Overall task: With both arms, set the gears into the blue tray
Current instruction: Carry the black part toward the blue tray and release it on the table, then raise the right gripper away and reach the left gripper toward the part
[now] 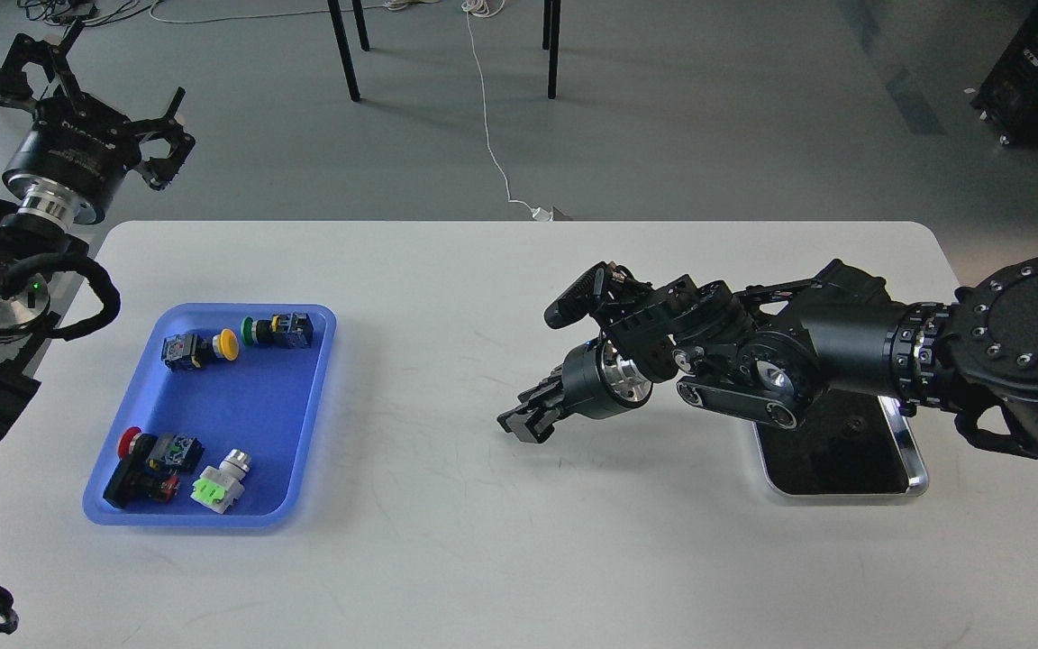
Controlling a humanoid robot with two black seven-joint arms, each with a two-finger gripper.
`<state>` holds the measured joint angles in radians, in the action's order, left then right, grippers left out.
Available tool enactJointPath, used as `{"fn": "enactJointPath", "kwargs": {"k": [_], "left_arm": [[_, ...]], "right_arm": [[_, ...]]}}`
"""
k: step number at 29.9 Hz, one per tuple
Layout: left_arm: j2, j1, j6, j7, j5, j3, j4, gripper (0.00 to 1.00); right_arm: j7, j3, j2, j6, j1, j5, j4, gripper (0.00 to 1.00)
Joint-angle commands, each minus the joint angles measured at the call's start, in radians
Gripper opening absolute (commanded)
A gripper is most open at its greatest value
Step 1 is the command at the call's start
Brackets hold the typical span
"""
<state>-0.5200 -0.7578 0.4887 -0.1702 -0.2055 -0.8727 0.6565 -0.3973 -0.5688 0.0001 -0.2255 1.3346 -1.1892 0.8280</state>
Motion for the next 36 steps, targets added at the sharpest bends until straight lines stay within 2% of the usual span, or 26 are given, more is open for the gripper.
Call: {"fn": "enactJointPath", "kwargs": {"k": [1,3,6,10,14,19,24,31,33,36], "left_arm": [[-0.001,0.000,0.000,0.001,0.000,0.003,0.000,0.98],[-0.006,0.000,0.000,0.003,0.002,0.012,0.000,0.98],[-0.015,0.000,0.000,0.008,0.003,0.018,0.002,0.98],[-0.026,-0.014,0.000,0.015,0.055,0.018,0.003,0.98],[-0.037,-0.031,0.000,0.003,0.228,0.017,0.006,0.98],[-0.021,-0.043,0.000,0.003,0.403,0.021,0.027,0.98],[-0.035,-0.043,0.000,0.003,0.651,0.083,0.242,0.98],[-0.028,-0.044,0.000,0.011,0.993,0.144,0.454,0.98],[-0.025,-0.051,0.000,0.009,1.142,0.187,0.514,0.98],[0.009,-0.055,0.000,0.003,1.368,0.225,0.587,0.98]], "right_arm": [[0.000,0.010,0.000,0.002,0.000,0.003,0.000,0.66],[0.002,0.059,0.000,0.003,0.005,0.019,-0.001,0.75],[0.006,0.191,-0.023,0.002,0.017,0.117,-0.001,0.95],[0.008,0.325,-0.147,-0.005,0.023,0.247,-0.001,0.96],[0.006,0.487,-0.308,-0.006,0.000,0.281,0.003,0.97],[0.005,0.736,-0.449,-0.008,-0.136,0.385,0.010,0.97],[0.008,0.926,-0.560,-0.012,-0.259,0.581,0.005,0.97],[0.002,0.986,-0.655,-0.021,-0.379,0.934,0.008,0.97],[0.000,0.992,-0.669,-0.070,-0.413,1.035,0.010,0.97],[0.000,1.021,-0.693,-0.204,-0.477,1.175,0.013,0.97]]}}
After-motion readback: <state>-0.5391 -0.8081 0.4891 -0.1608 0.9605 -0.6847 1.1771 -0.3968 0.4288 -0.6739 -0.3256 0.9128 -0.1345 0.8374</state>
